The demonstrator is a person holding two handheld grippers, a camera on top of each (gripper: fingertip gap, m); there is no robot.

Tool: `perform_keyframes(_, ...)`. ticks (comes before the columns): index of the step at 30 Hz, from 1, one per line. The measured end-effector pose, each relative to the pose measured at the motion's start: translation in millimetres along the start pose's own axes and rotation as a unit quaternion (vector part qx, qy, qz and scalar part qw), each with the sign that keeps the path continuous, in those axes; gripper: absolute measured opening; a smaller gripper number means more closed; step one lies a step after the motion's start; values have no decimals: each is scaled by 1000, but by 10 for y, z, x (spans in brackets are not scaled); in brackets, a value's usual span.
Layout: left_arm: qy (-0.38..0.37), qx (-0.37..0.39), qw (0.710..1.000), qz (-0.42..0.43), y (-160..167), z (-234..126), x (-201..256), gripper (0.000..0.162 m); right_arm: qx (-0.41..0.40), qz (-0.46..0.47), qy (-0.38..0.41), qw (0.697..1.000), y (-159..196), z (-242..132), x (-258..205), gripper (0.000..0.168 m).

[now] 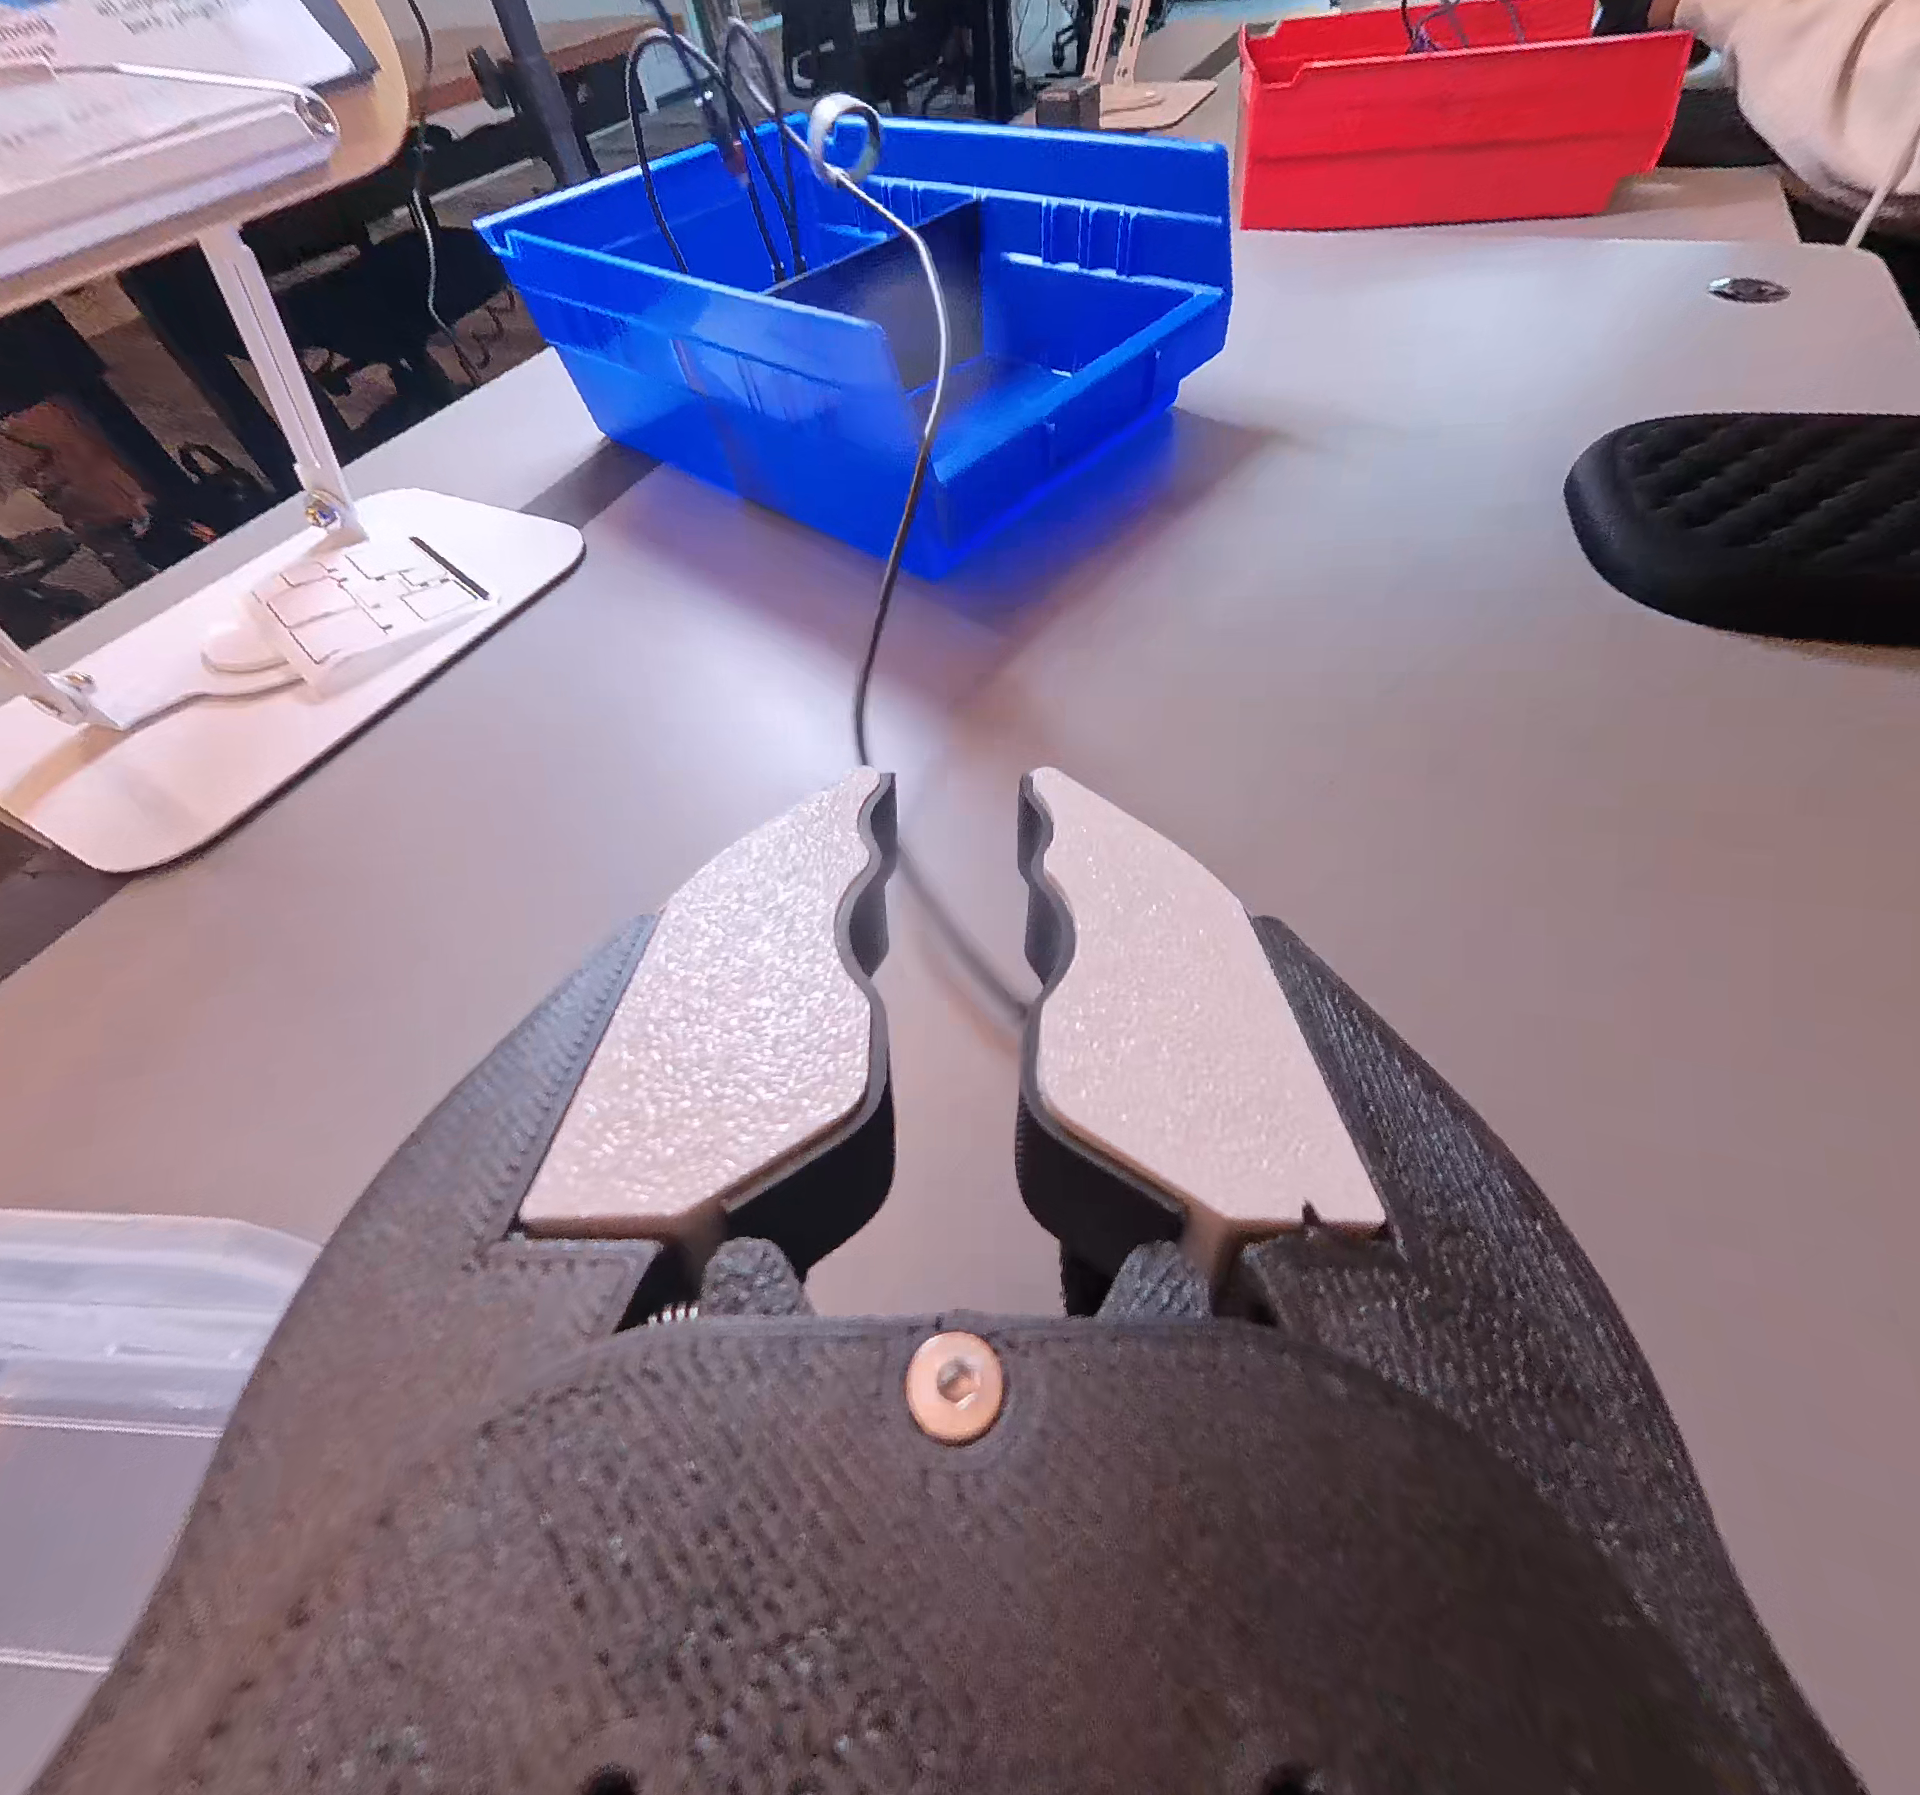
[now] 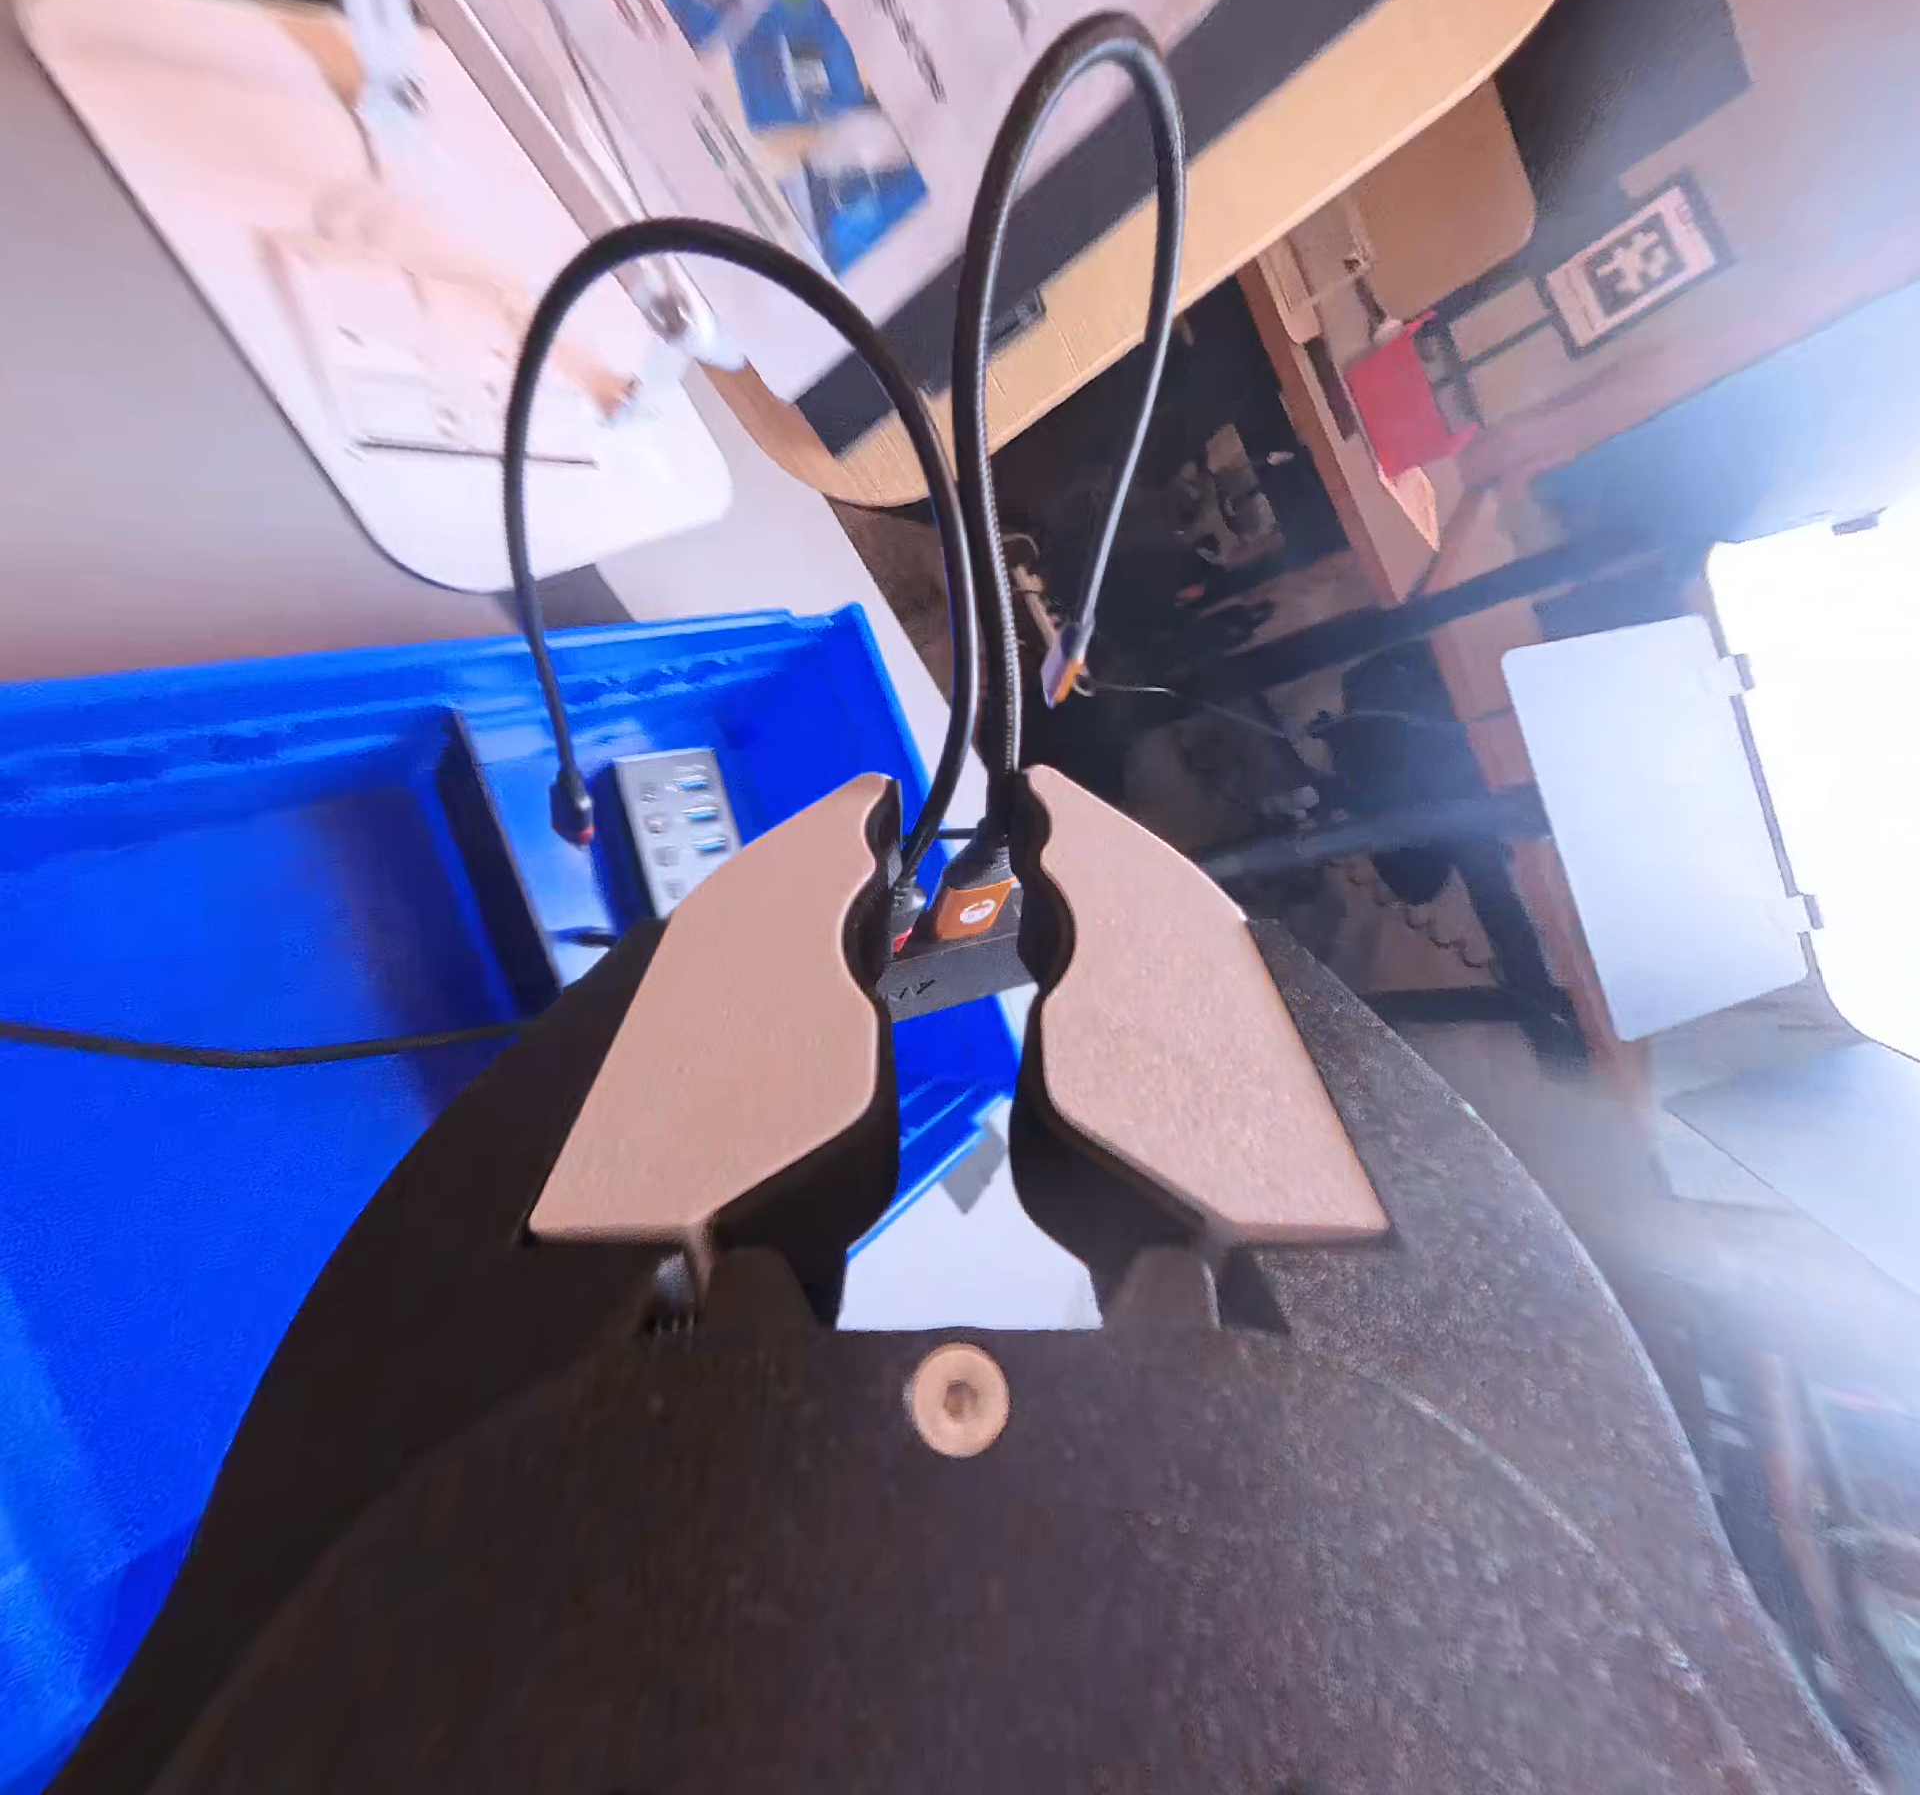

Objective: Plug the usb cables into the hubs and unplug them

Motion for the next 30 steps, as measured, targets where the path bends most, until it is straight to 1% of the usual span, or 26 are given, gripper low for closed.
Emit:
perform_keyframes(4, 4, -16, 1000, 7, 100, 53, 8, 21, -27, -19, 51, 998, 384, 485, 134, 20)
perform_keyframes(8, 13, -25, 1000, 13, 159, 85, 40, 20, -66, -46, 99, 992, 783, 842, 18, 20)
perform_keyframes(11, 17, -37, 999, 22, 222, 117, 59, 20, -93, -73, 66, 991, 919, 967, -222, 20)
perform_keyframes(14, 23, -44, 998, 24, 263, 140, 82, 19, -135, -165, 52, 976, 993, 1003, -458, 20)
perform_keyframes(16, 26, -47, 998, 24, 280, 147, 92, 19, -152, -203, 46, 966, 1001, 958, -521, 20)
perform_keyframes(18, 28, -50, 998, 25, 290, 152, 98, 19, -145, -206, -9, 968, 994, 924, -639, 20)
perform_keyframes(20, 29, -51, 998, 26, 295, 154, 107, 19, -150, -209, -27, 966, 1002, 885, -655, 20)
perform_keyframes(23, 32, -55, 998, 29, 311, 158, 123, 19, -133, -140, -65, 979, 945, 823, -623, 23)
perform_keyframes(25, 33, -57, 997, 31, 320, 160, 129, 19, -105, -79, -86, 988, 836, 759, -549, 38)
perform_keyframes(26, 33, -58, 997, 31, 326, 161, 130, 19, -90, -48, -103, 989, 775, 721, -518, 42)
perform_keyframes(28, 35, -60, 997, 31, 335, 163, 132, 19, -57, -5, -119, 991, 637, 631, -423, 43)
perform_keyframes(30, 36, -62, 997, 32, 343, 163, 133, 19, -44, 19, -128, 991, 557, 540, -319, 43)
Point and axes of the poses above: each gripper's, where its closed fingertips meet, z out along the fingers, y out of its underside, x = y × z across the jaws, the point moved 3 cm from there along -z, back along the fingers, and after that the axes turned 12 degrees about -y, right-handed, at the moved point
